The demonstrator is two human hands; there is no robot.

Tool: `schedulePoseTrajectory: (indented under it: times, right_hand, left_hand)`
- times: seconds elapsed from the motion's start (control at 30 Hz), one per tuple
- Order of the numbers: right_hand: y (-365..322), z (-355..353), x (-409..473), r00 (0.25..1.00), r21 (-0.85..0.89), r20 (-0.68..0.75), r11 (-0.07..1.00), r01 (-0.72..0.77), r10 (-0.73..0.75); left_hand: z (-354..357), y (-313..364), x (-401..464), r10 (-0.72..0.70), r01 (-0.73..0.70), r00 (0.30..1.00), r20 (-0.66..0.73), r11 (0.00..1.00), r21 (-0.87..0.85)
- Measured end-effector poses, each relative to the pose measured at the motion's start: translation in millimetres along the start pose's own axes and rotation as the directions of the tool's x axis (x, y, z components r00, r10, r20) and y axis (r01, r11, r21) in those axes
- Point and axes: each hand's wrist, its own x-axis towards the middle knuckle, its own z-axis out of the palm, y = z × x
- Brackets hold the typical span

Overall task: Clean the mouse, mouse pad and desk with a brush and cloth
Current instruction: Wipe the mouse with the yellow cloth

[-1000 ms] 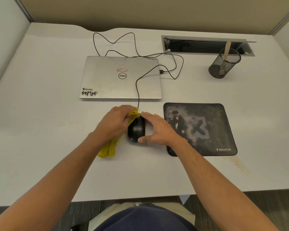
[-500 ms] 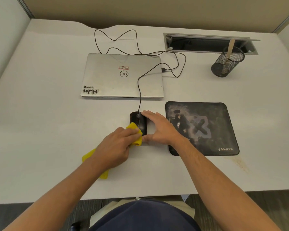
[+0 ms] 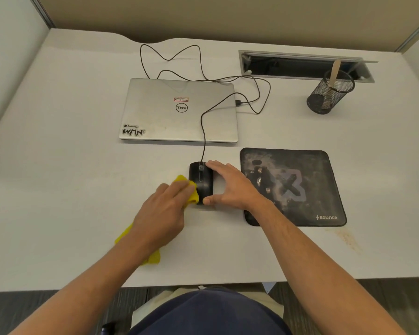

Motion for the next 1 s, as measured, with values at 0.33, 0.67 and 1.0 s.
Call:
schedulePoseTrajectory:
  times: [0.33,0.67,1.0]
  right_hand:
    - [1,0,-1,1.000,0.012,-0.012,1.000,0.013,-0.013]
    - [1,1,0,1.000,0.001,-0.007,1.000,0.027,-0.027]
    - [-6,-7,-6,0.999,0.038,0.042,0.999,-0.002,0.000]
  left_hand:
    - [7,-4,64,-0.295,0.286,0.955,0.032,0.887,-0.362]
    - [4,12,-4,-0.141,0.178,0.981,0.130,0.924,-0.339]
    - [-18,12,9,-0.395,0.302,0.919,0.001,0.702,-0.644]
